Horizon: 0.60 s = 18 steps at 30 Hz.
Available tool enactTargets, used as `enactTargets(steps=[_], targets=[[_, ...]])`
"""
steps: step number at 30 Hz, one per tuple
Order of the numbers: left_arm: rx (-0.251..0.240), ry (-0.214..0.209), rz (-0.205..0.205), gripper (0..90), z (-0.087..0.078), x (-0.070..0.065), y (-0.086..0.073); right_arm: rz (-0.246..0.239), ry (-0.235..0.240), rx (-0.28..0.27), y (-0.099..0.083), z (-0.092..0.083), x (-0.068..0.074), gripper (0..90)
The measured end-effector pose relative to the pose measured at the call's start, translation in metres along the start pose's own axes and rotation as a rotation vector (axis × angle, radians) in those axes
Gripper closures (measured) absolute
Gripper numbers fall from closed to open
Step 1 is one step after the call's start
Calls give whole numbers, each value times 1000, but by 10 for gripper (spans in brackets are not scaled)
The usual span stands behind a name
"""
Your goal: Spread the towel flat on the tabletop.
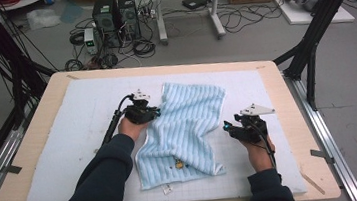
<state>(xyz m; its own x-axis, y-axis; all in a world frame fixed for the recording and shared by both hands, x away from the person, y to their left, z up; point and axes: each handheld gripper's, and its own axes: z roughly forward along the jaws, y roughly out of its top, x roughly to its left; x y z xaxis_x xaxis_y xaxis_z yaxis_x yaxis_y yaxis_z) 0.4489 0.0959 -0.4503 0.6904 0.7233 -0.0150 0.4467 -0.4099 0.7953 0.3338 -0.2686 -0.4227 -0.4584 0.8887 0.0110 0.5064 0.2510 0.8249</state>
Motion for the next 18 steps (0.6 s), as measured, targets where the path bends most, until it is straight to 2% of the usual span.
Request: enactTargets(steps=[2,3,5,8,9,11,14,16,17,18], targets=[[-10,55,15,861,0,2,1,14,6,1,-1,2,0,493],[-16,92,4,862,-1,8,0,14,5,5,-1,4,0,495],[-26,141,-21,863,-4,18,-1,16,8,14,-1,9,2,500],[-42,239,-61,863,-10,36,-3,34,26,20,2,19,7,508],[-51,259,-81,863,-12,42,-4,42,36,23,4,24,9,508],[-67,273,-114,862,-16,50,-6,48,61,28,8,34,15,508],[-88,264,-158,817,-21,58,-8,52,112,36,20,53,29,506],[-103,244,-231,575,-25,61,-9,52,146,34,31,65,37,508],[-112,218,-248,534,-28,63,-9,54,159,37,34,69,40,509],[-106,198,-242,520,-31,63,-9,49,170,49,38,75,44,510]])
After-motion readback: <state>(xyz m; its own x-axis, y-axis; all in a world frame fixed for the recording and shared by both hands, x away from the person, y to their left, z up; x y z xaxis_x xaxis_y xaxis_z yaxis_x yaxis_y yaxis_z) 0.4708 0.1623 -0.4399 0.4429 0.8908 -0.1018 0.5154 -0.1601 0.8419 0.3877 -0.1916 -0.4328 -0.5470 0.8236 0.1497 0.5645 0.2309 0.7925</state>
